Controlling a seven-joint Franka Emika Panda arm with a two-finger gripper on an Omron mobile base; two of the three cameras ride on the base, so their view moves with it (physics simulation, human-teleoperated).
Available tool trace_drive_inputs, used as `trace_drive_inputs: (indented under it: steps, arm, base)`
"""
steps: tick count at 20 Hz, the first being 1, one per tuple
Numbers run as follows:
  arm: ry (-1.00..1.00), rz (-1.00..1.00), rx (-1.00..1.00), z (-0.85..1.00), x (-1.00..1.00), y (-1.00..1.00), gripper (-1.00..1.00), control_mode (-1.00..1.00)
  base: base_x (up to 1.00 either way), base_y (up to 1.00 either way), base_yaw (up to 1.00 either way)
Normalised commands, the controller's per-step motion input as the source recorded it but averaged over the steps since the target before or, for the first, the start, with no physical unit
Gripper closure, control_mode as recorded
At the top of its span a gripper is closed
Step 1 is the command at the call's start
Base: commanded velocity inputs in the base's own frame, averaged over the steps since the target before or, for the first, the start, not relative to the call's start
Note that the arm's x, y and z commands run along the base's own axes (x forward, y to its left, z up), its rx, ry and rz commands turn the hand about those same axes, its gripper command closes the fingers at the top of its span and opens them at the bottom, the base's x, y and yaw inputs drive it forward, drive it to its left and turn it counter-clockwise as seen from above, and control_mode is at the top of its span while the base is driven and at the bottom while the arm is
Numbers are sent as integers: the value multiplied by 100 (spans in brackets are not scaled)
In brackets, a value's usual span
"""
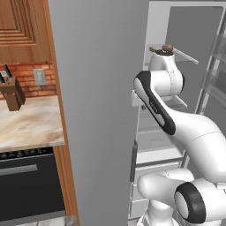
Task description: Pick the egg and butter from the fridge and place them by the bowl for mixing.
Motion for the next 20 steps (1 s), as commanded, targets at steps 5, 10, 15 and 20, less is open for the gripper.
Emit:
trace_drive_inputs:
  steps: [5,10,15,20]
  arm:
    - [0,0,0,0,-3,-1,-100,-100]
    - [-1,-1,4,-3,-11,-19,-100,-100]
    - [-5,-9,14,4,-3,-29,-100,-100]
    - [-13,-21,9,15,0,-28,-100,-100]
  base:
    - [0,0,0]
    - [0,0,0]
    - [0,0,0]
    - [0,0,0]
